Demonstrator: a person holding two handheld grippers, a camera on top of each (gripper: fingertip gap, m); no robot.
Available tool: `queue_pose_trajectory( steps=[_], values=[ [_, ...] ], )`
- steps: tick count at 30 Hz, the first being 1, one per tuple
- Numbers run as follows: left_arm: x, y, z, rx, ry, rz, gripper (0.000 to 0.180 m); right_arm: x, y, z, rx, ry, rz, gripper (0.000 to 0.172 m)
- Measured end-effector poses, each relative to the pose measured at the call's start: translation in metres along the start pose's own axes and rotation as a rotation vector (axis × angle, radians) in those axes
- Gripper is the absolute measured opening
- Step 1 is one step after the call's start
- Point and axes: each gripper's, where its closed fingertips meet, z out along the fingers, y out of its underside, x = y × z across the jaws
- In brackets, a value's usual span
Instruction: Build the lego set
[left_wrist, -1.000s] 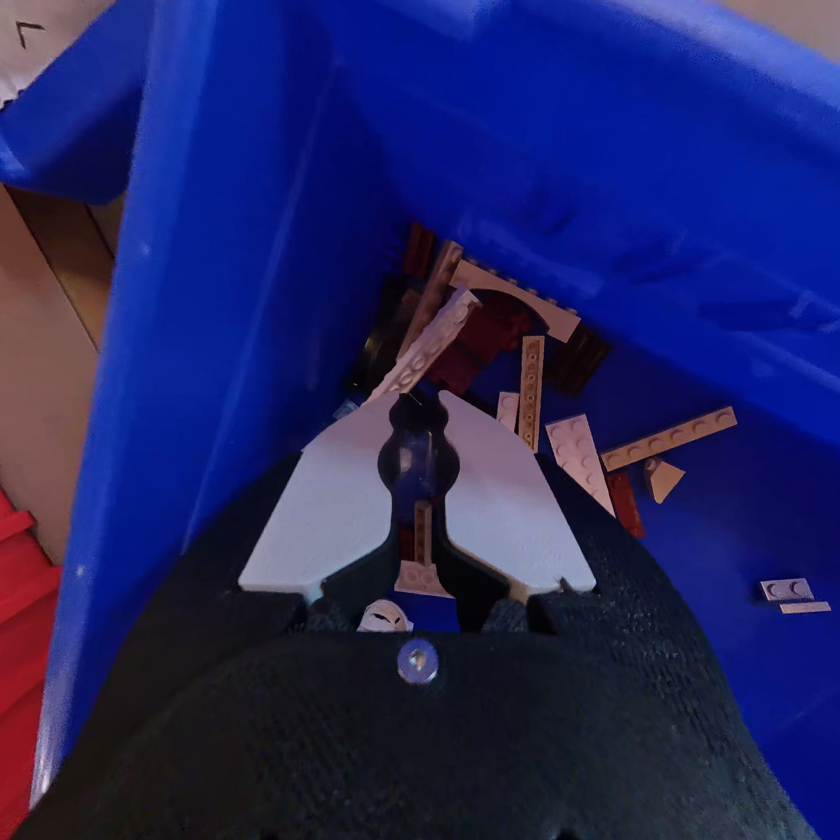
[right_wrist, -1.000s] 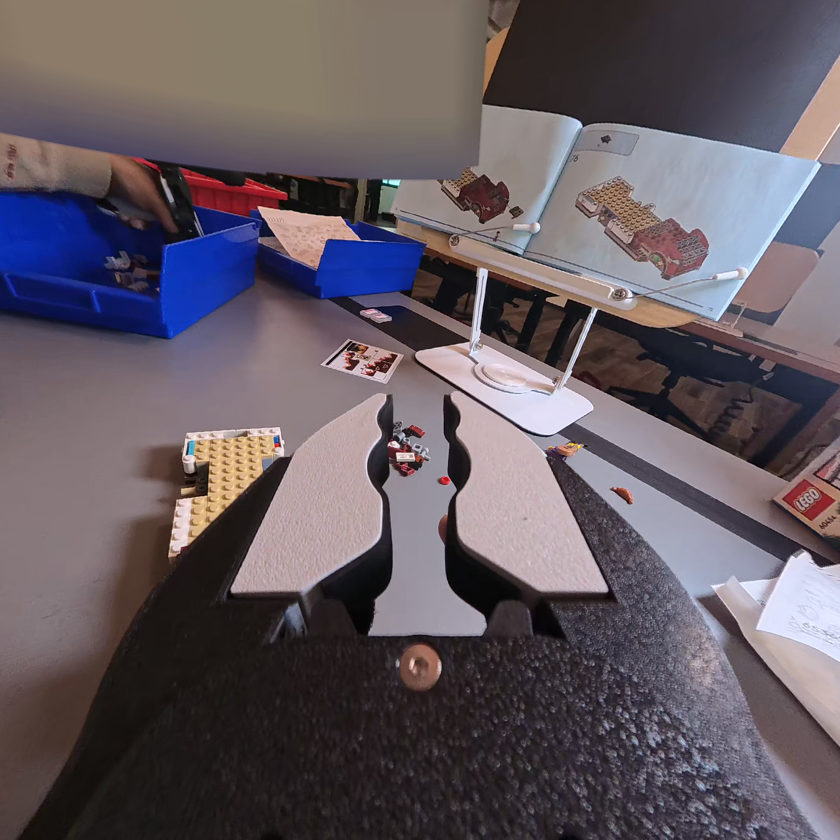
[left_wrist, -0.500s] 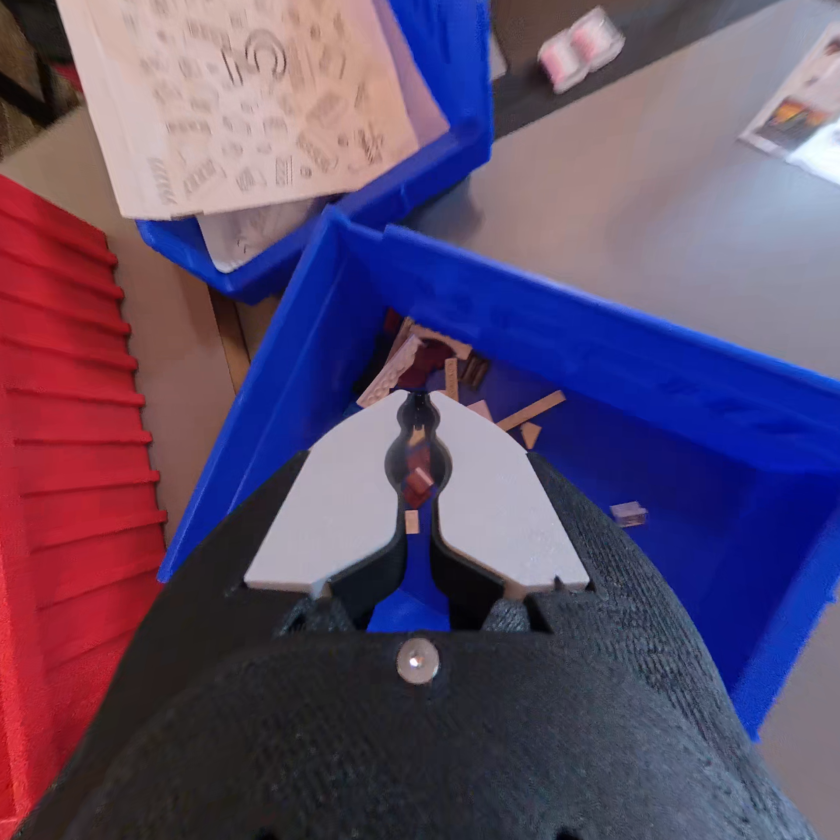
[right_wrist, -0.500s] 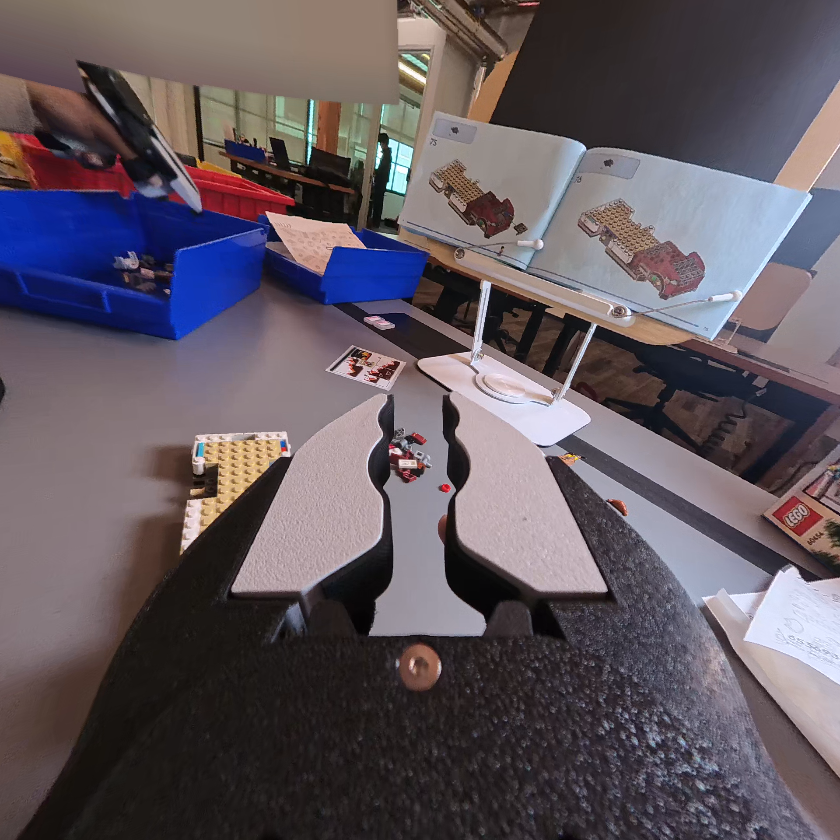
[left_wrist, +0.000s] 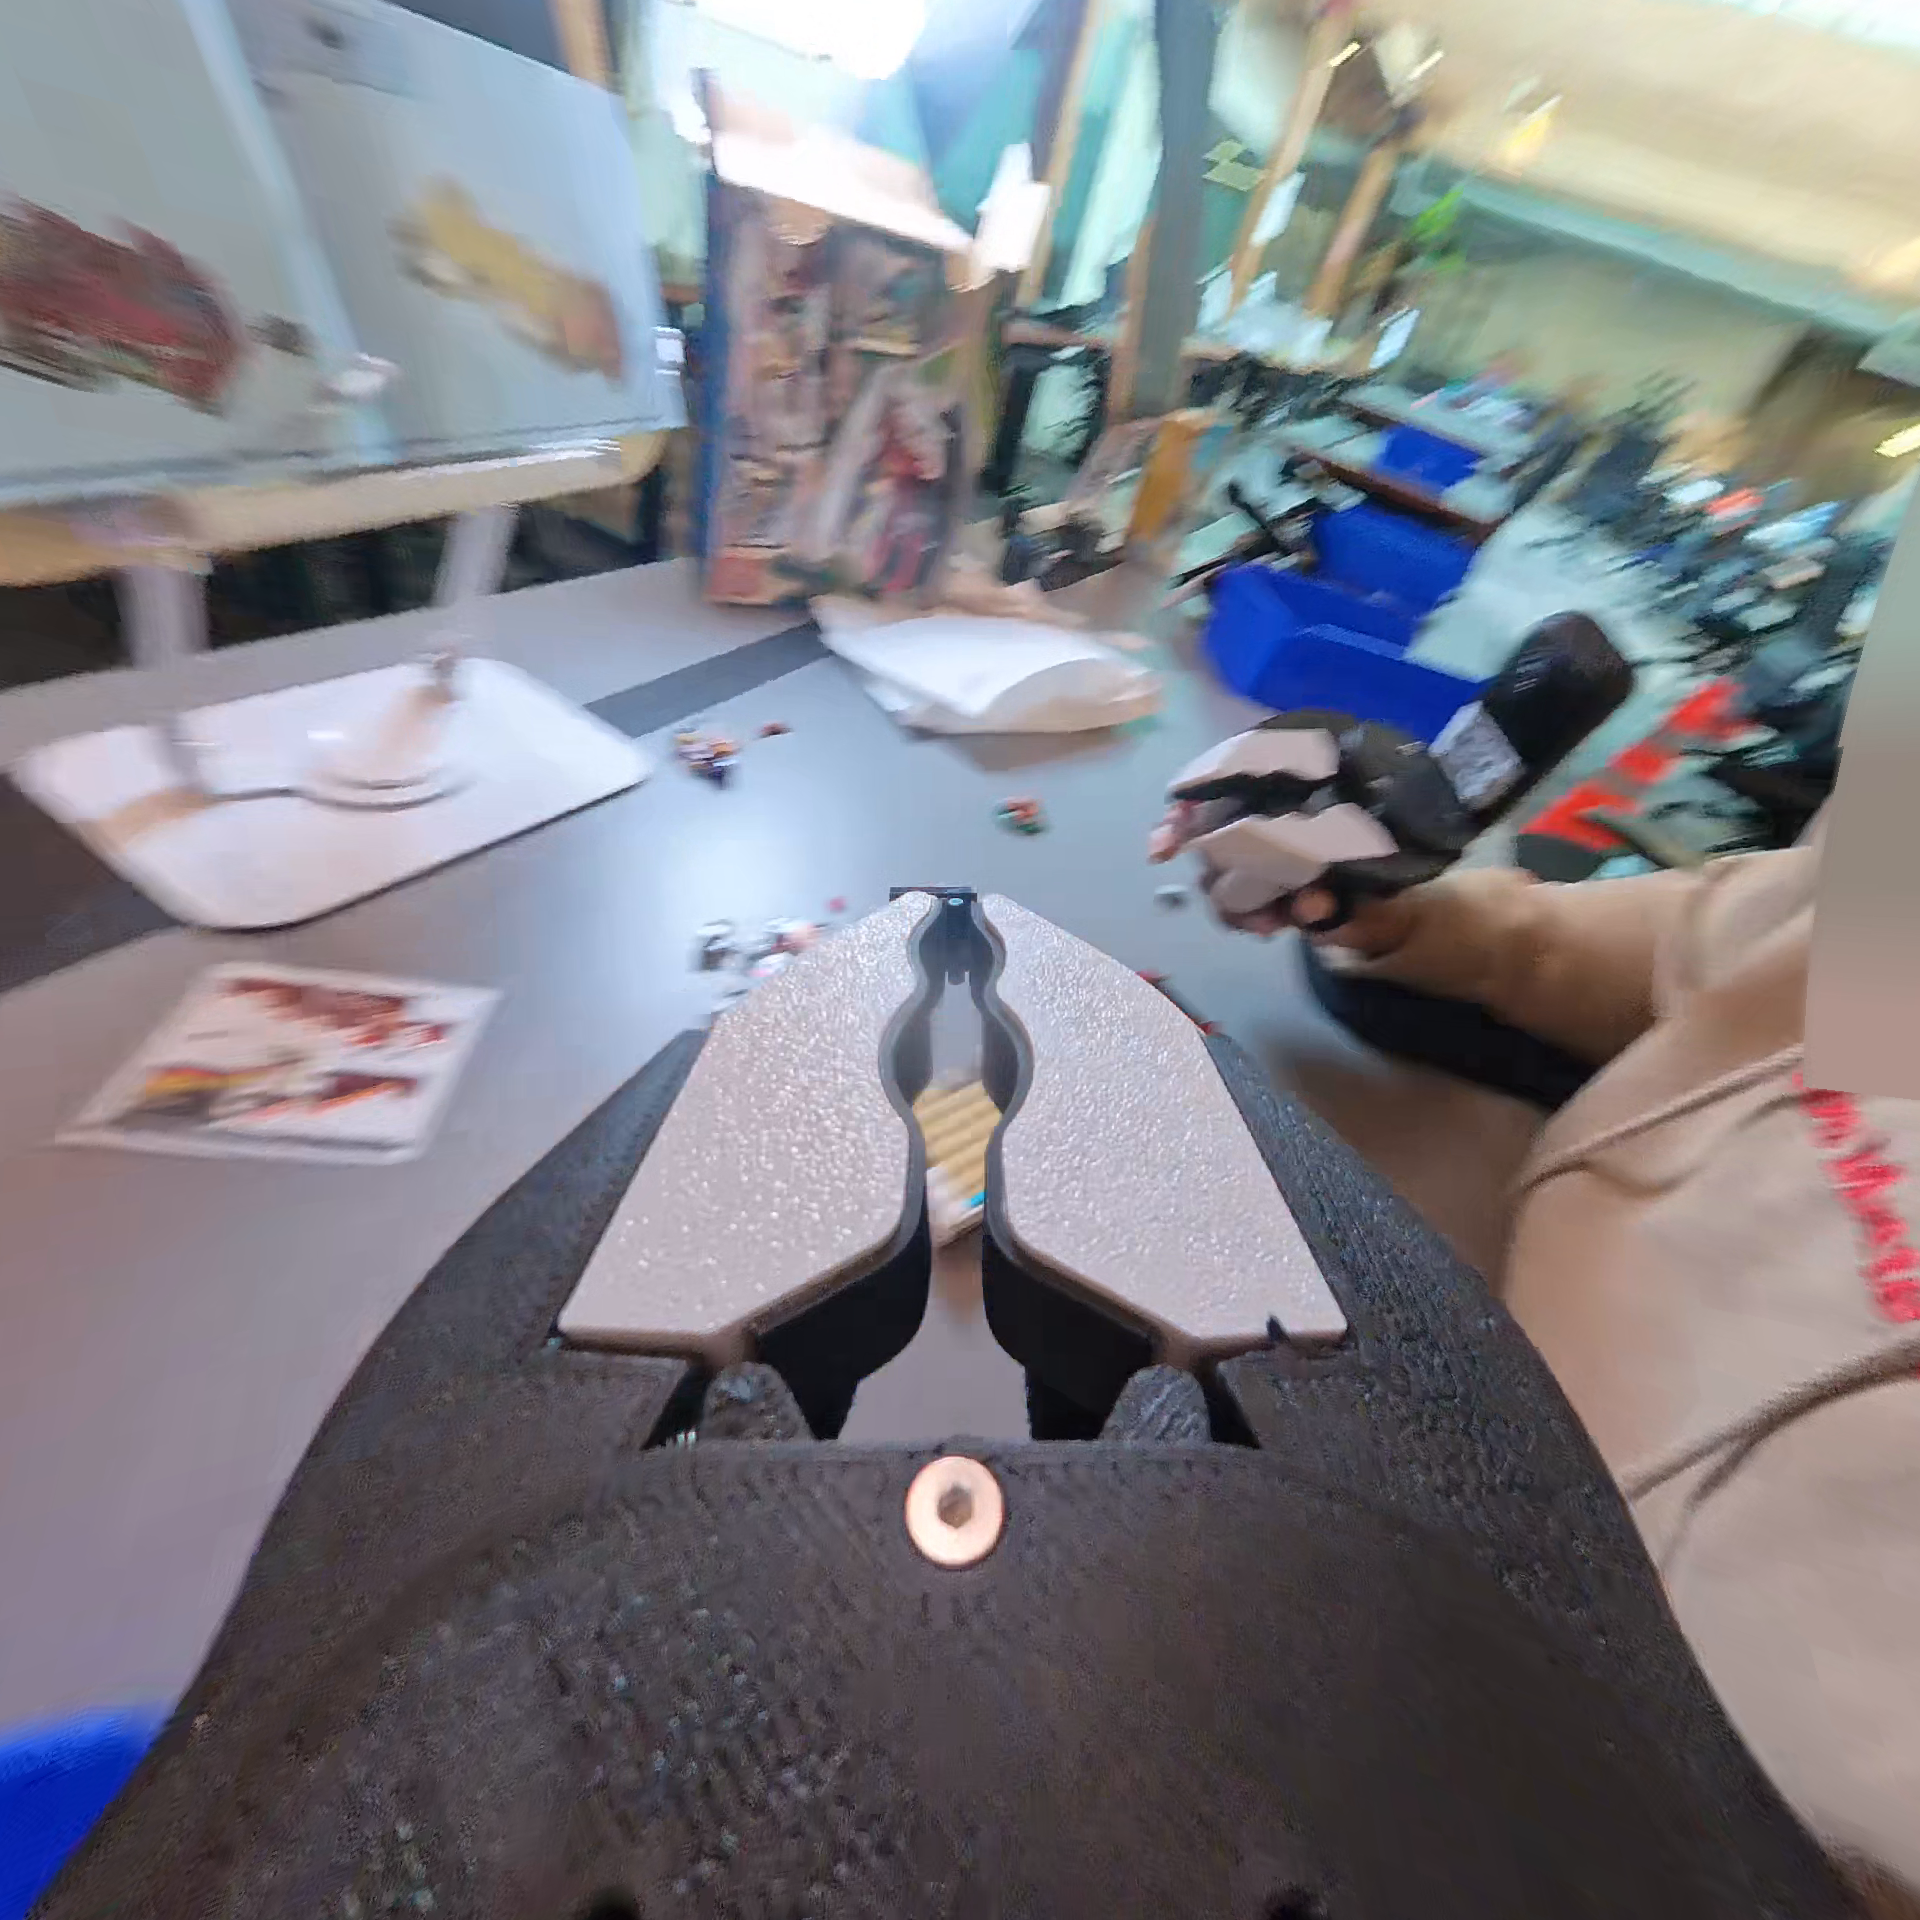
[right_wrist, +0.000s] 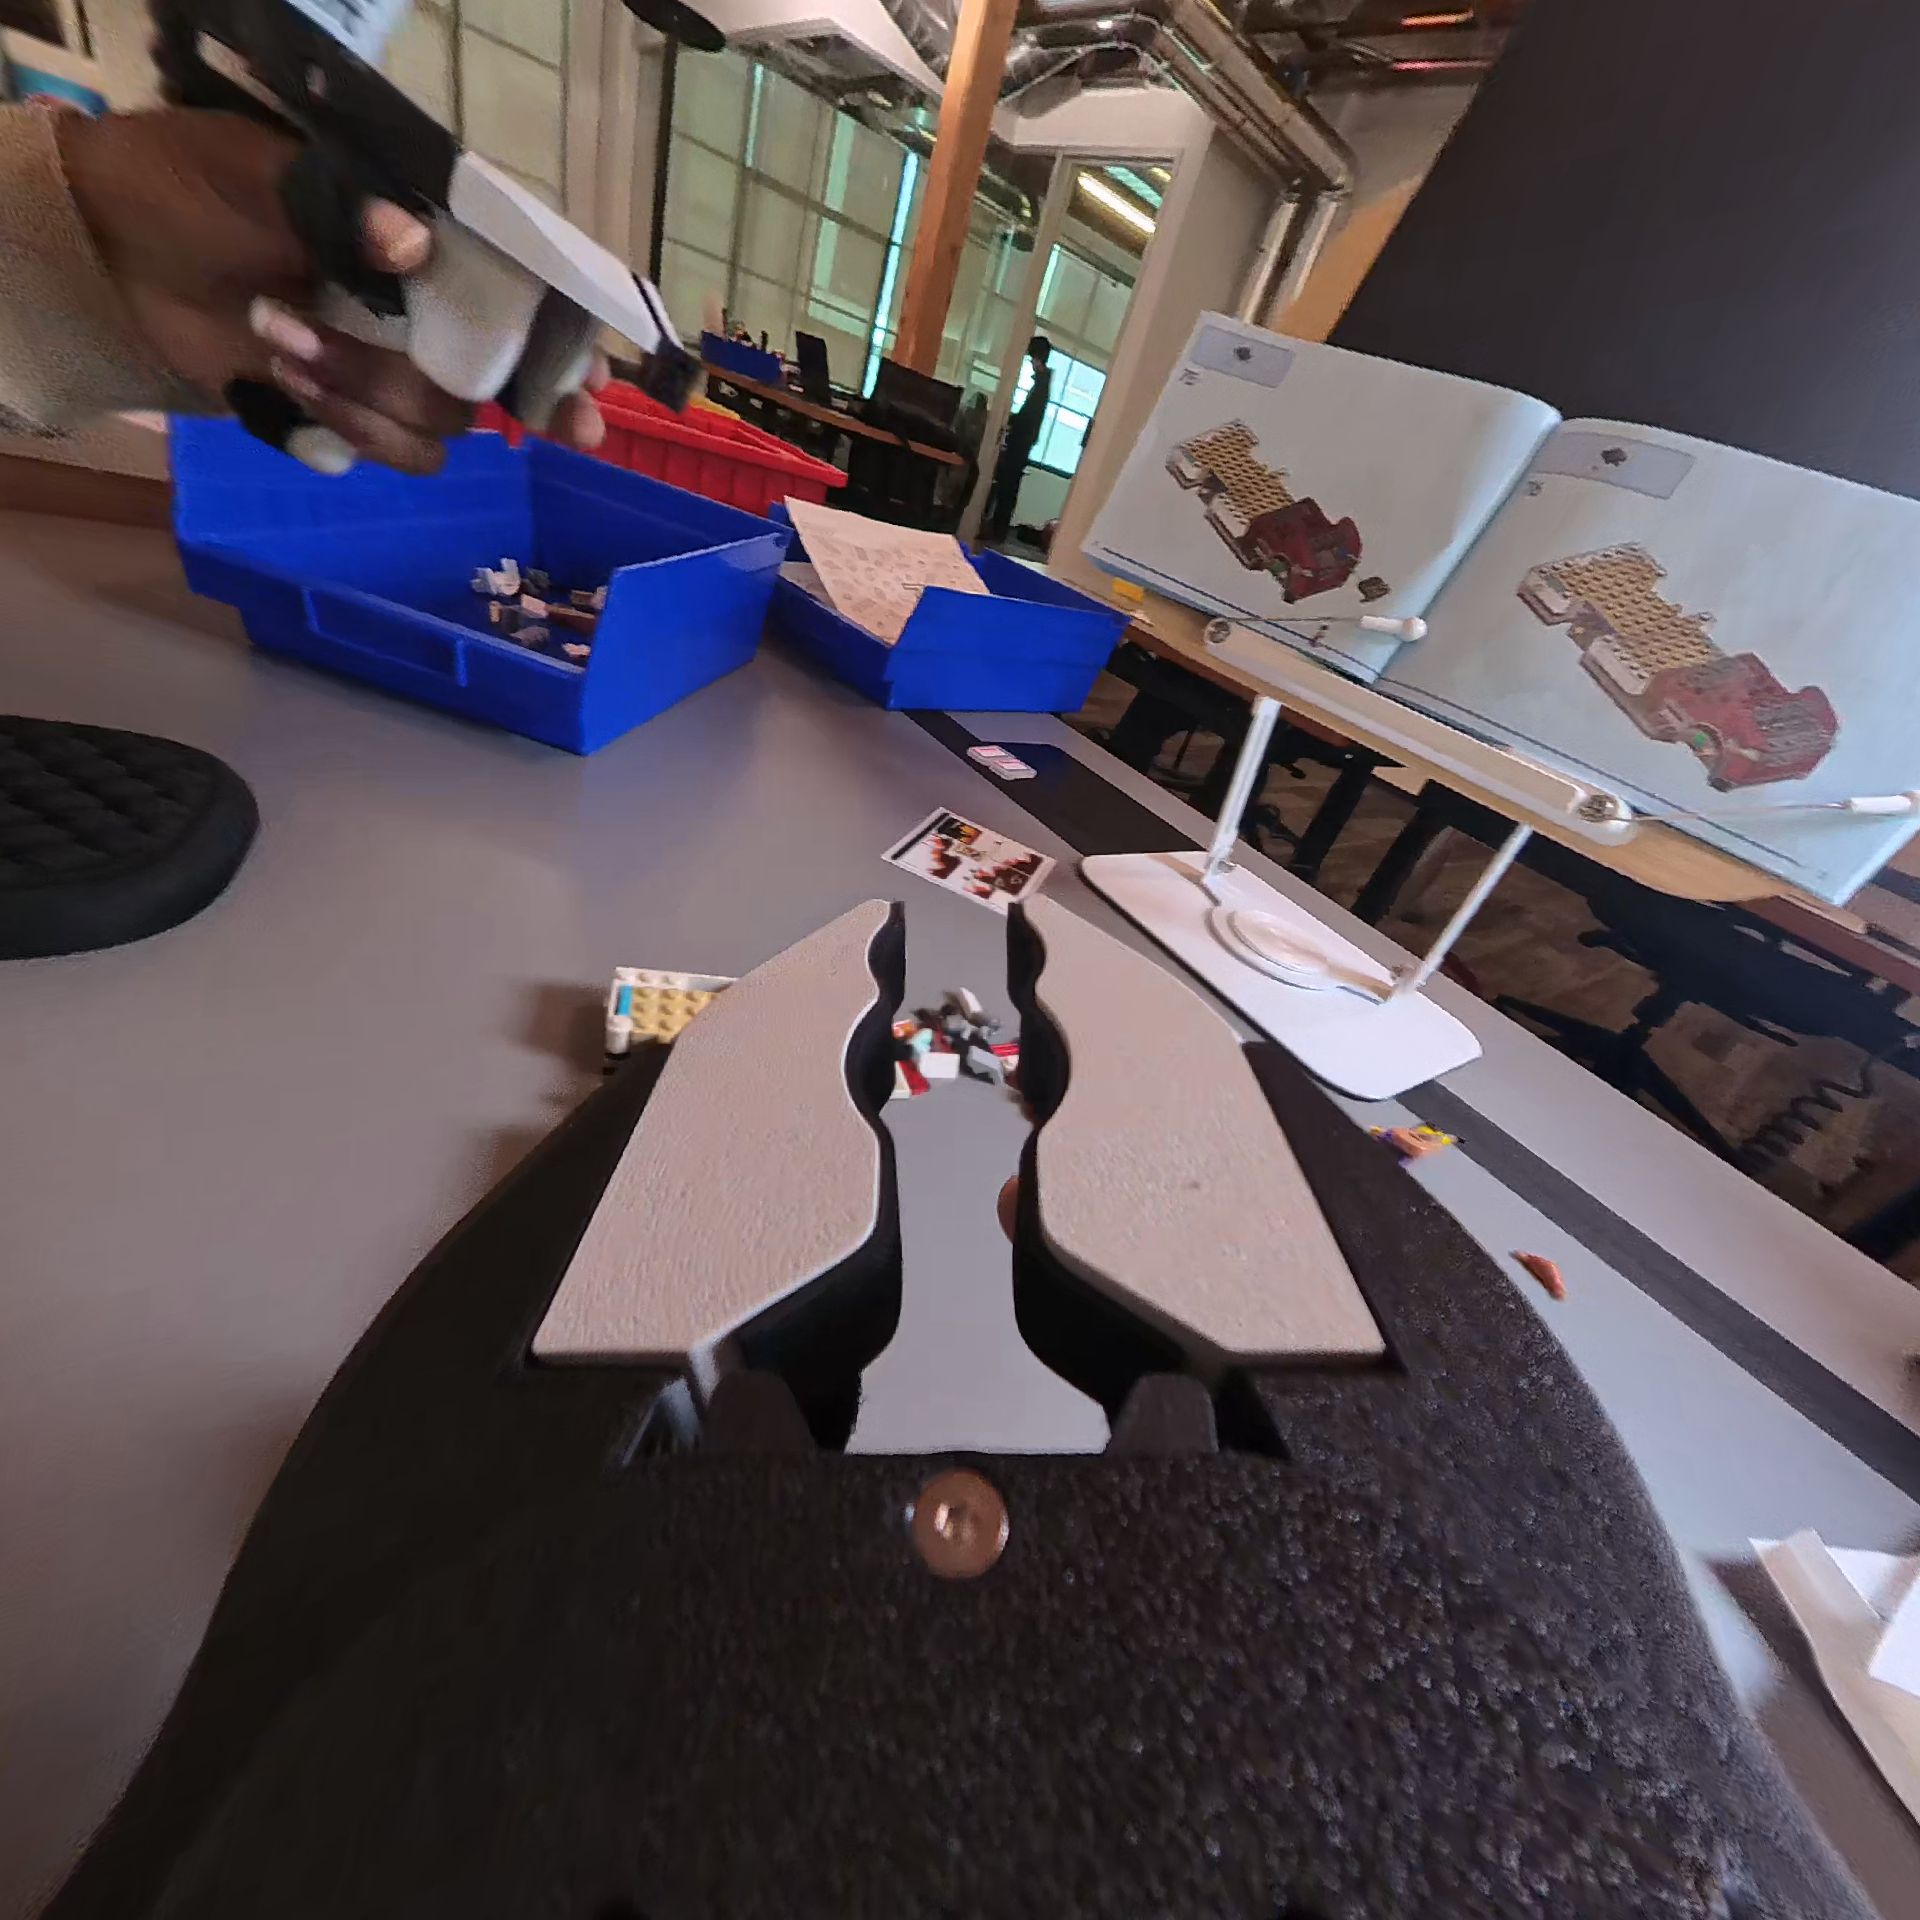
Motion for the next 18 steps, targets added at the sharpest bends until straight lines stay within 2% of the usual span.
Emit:
queue_pose_trajectory(
  steps=[3, 7, 14, 18],
  values=[
    [0.036, 0.016, 0.041, 0.072, 0.235, -0.162, 0.004, -0.022, -0.003, 0.002, 0.014, -0.099, -0.028, 0.019],
    [0.056, 0.033, 0.077, 0.107, 0.390, -0.287, 0.004, -0.044, 0.002, 0.005, -0.005, -0.186, -0.051, 0.022],
    [0.068, 0.038, 0.081, 0.254, 0.649, -0.601, 0.004, -0.060, -0.014, 0.030, 0.018, -0.307, 0.042, 0.036],
    [0.078, 0.044, 0.083, 0.242, 0.710, -0.637, 0.004, -0.060, -0.021, 0.039, 0.025, -0.352, 0.019, 0.036]
  ],
)
